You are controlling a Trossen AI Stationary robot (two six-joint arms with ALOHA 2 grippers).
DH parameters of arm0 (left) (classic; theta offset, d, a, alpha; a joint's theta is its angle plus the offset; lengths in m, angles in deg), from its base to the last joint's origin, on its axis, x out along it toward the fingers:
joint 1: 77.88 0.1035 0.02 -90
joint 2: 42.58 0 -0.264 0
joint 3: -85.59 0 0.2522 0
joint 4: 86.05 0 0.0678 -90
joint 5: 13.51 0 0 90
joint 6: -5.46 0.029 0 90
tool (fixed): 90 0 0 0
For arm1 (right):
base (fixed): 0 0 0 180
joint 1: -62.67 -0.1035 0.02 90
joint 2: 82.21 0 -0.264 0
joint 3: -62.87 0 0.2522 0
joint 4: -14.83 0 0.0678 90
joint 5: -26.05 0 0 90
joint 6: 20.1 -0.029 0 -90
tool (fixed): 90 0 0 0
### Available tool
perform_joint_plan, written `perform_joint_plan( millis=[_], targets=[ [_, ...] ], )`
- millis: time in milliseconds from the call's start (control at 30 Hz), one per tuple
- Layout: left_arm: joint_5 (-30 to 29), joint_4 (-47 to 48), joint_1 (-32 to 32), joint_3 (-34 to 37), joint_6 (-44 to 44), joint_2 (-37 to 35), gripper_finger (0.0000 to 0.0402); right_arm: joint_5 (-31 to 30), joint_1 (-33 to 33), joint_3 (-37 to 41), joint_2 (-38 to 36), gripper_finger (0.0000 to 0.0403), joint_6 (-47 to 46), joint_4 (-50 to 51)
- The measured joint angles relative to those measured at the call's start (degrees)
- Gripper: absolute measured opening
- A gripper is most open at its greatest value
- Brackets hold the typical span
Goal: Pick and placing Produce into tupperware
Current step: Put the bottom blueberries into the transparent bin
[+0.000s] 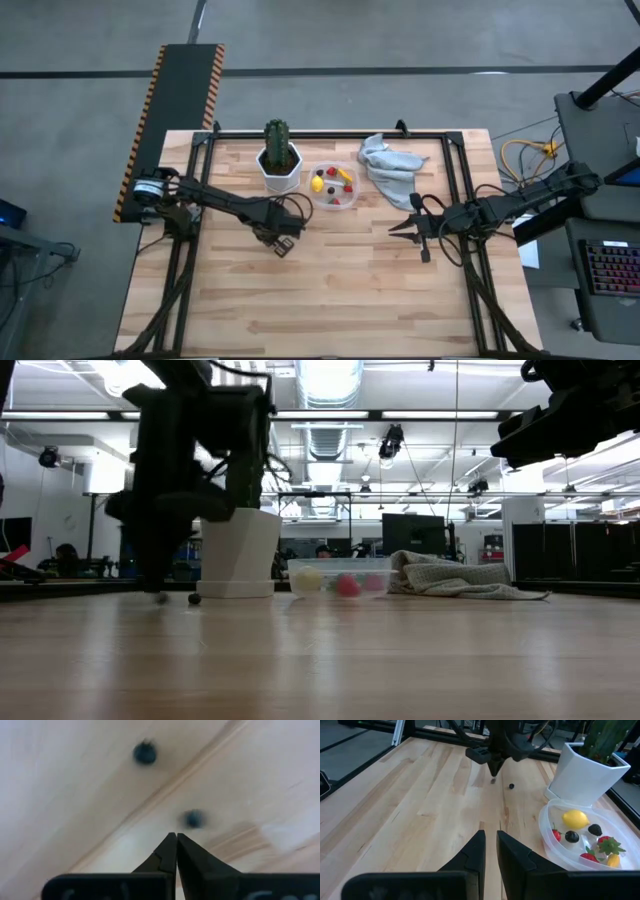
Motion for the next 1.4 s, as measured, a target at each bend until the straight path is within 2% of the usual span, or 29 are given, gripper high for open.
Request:
perform_joint_plan(
  millis=[300,467,567,800,1100,1200,1400],
  targets=[
    [-2.42,0.26,0.00,-5.01,2.91,-0.02,0.0003,0.00,-0.02,0.00,0.00,0.0038,0.00,0.00],
    [-2.66,0.74,0.00,-4.42,3.18,-0.02,0.0002,0.00,-0.02,0.00,0.02,0.0038,0.00,0.00],
    [-5.37,0.65,-0.02,-4.21,3.09,0.02,0.0001,0.00,-0.01,0.00,0.00,0.0038,0.00,0.00],
    [-6.76,0.74,-0.15,-4.08,3.41,-0.34,0.0000,-0.04,0.00,0.00,0.00,0.0038,1.50,-0.52],
    [-7.95,-0.88,0.31,-2.66,9.17,-0.29,0.0001,-0.02,0.00,0.00,0.00,0.0038,1.07,-1.33],
    [-7.66,-3.22,1.10,-2.63,9.17,-0.28,0.0019,-0.02,0.00,0.00,0.00,0.0038,1.07,-1.35],
    [-7.48,-5.32,3.21,-2.30,8.81,-0.28,0.0095,-0.02,0.00,0.00,0.00,0.0038,1.07,-1.25]
  ],
)
